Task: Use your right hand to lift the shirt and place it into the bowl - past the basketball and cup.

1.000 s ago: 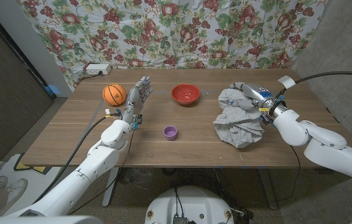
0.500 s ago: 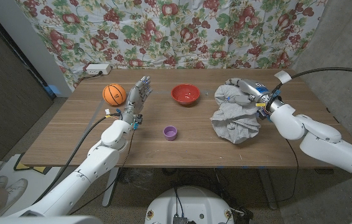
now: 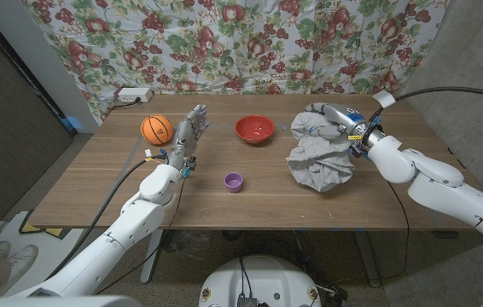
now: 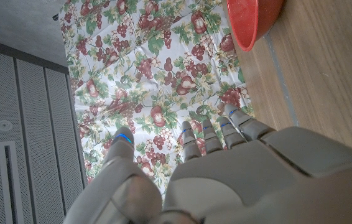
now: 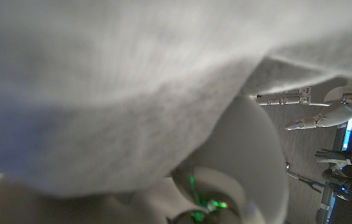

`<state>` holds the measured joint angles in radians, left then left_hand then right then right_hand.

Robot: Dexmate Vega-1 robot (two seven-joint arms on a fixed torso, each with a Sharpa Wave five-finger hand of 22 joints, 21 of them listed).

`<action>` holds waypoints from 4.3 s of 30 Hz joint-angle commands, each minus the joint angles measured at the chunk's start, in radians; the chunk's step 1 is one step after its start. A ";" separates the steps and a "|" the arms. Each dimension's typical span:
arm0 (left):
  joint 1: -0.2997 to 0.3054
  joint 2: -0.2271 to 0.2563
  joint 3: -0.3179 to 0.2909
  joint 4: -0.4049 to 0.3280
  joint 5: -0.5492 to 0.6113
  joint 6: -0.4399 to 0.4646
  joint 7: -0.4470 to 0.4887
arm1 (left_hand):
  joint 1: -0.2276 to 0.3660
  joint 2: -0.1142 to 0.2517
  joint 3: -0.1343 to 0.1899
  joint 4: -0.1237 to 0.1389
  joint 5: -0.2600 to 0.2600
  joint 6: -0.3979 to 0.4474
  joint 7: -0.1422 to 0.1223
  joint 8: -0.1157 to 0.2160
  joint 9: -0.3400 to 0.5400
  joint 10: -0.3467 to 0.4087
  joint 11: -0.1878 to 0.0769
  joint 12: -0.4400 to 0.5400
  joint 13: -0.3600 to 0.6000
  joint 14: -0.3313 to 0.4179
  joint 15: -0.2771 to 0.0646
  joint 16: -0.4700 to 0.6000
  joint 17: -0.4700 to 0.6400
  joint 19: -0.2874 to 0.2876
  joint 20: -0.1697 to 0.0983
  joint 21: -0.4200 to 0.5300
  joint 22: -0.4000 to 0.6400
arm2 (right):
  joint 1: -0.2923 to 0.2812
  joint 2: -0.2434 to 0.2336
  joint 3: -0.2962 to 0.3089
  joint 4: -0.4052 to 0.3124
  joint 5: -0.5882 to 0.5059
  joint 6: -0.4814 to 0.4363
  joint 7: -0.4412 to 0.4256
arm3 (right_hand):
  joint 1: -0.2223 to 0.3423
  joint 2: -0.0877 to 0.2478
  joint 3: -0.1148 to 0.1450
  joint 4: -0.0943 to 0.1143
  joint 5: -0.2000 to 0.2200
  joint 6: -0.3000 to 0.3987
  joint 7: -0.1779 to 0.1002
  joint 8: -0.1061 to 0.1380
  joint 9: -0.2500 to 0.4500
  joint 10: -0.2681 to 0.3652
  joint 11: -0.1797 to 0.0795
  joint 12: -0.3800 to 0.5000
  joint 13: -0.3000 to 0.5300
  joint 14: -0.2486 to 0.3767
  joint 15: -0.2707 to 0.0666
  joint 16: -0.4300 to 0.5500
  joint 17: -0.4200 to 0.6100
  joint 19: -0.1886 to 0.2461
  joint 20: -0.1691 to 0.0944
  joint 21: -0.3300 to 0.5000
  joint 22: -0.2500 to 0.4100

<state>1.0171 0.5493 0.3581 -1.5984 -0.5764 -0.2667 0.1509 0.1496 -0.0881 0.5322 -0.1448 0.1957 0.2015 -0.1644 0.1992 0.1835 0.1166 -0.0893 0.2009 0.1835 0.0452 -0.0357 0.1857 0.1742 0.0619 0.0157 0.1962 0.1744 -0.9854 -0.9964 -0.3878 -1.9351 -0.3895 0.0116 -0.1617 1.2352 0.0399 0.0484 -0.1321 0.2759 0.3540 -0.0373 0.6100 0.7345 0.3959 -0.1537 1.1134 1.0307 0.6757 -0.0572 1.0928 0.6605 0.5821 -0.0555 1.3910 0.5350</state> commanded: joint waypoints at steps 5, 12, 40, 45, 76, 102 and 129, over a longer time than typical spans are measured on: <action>0.000 0.001 0.002 -0.015 0.013 0.012 0.019 | 0.002 0.006 0.007 0.002 0.000 0.011 0.003 -0.002 0.005 0.001 0.002 -0.001 0.003 0.002 -0.007 0.002 0.004 0.004 -0.002 0.000 0.004 | 0.101 0.046 -0.050 0.088 -0.008 0.091 0.034 | 0.115 0.101 0.001 0.005 -0.007 0.011 -0.001 -0.001 0.001 0.006 0.003 0.006 0.003 0.014 -0.169 0.011 -0.007 -0.012 -0.154 0.024 -0.003; 0.012 0.007 -0.005 -0.032 0.017 0.016 0.033 | 0.002 0.006 0.007 0.002 0.000 0.011 0.003 -0.002 0.005 0.002 0.001 -0.001 0.003 0.002 -0.007 0.002 0.004 0.005 -0.002 0.000 0.004 | 0.133 0.067 -0.067 0.120 -0.017 0.116 0.033 | 0.113 0.103 0.002 0.007 -0.008 0.010 -0.001 -0.001 0.003 0.006 0.005 0.006 0.001 0.013 -0.168 0.014 -0.012 -0.016 -0.154 0.034 -0.007; 0.051 0.026 -0.026 -0.049 -0.005 0.016 0.030 | 0.002 0.006 0.007 0.002 -0.001 0.010 0.001 -0.003 0.005 0.002 0.001 -0.001 0.003 0.003 -0.007 0.002 0.004 0.004 -0.002 0.000 0.004 | 0.272 0.161 -0.146 0.220 -0.046 0.187 0.066 | 0.114 0.108 0.008 0.007 -0.010 0.017 0.002 -0.002 0.002 0.007 0.004 0.008 -0.003 0.008 -0.168 0.028 -0.028 -0.030 -0.153 0.055 -0.035; 0.054 0.027 -0.028 -0.046 -0.008 0.014 0.028 | 0.002 0.006 0.007 0.002 -0.001 0.010 0.001 -0.003 0.005 0.002 0.000 -0.001 0.003 0.002 -0.008 0.002 0.004 0.004 -0.002 0.000 0.004 | 0.291 0.178 -0.157 0.236 -0.045 0.195 0.071 | 0.109 0.107 0.007 0.010 -0.012 0.019 0.003 -0.003 0.000 0.007 0.003 0.009 -0.002 0.008 -0.168 0.032 -0.033 -0.031 -0.153 0.062 -0.042; 0.050 0.026 -0.023 -0.049 -0.008 0.005 0.014 | 0.002 0.006 0.007 0.001 -0.001 0.010 0.001 -0.003 0.005 0.003 0.000 -0.001 0.003 0.001 -0.007 0.002 0.004 0.004 -0.002 0.000 0.004 | 0.425 0.269 -0.240 0.387 -0.050 0.277 0.094 | 0.105 0.109 0.011 0.010 -0.015 0.023 0.003 -0.005 0.000 0.006 0.003 0.016 0.000 0.002 -0.168 0.050 -0.051 -0.037 -0.154 0.089 -0.077; 0.076 0.023 -0.022 -0.075 0.003 0.002 0.038 | 0.002 0.007 0.008 0.002 -0.001 0.011 0.001 -0.003 0.005 0.002 0.002 -0.002 0.003 0.002 -0.007 0.002 0.005 0.004 -0.002 0.000 0.004 | 0.488 0.329 -0.285 0.468 -0.059 0.271 0.078 | 0.102 0.111 0.015 0.011 -0.018 0.026 0.001 -0.006 0.001 0.007 0.001 0.018 -0.005 0.000 -0.168 0.065 -0.065 -0.045 -0.153 0.108 -0.102; 0.103 0.027 -0.036 -0.087 0.003 -0.012 0.046 | 0.002 0.007 0.008 0.001 -0.001 0.011 0.001 -0.004 0.005 0.002 0.000 -0.002 0.003 0.002 -0.007 0.002 0.004 0.006 -0.002 0.001 0.004 | 0.580 0.404 -0.352 0.584 -0.087 0.264 0.037 | 0.098 0.110 0.017 0.011 -0.021 0.022 -0.001 -0.012 -0.002 0.004 0.003 0.021 -0.006 -0.009 -0.168 0.077 -0.080 -0.056 -0.153 0.126 -0.127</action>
<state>1.1085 0.5728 0.3282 -1.6792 -0.5712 -0.2748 0.1956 0.1496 -0.0882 0.5322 -0.1448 0.1957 0.2067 -0.1589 0.1992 0.1835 0.1166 -0.0893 0.2009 0.1835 0.0453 -0.0357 0.1857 0.1742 0.0619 0.0157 0.1962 0.1744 -0.4404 -0.6234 -0.7128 -1.3935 -0.4667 0.2826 -0.1081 1.2320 0.0430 0.0609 -0.1196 0.2614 0.3696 -0.0357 0.6015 0.7319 0.3946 -0.1507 1.1294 1.0250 0.6711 -0.0604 1.1617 0.5807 0.5303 -0.0501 1.5070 0.4078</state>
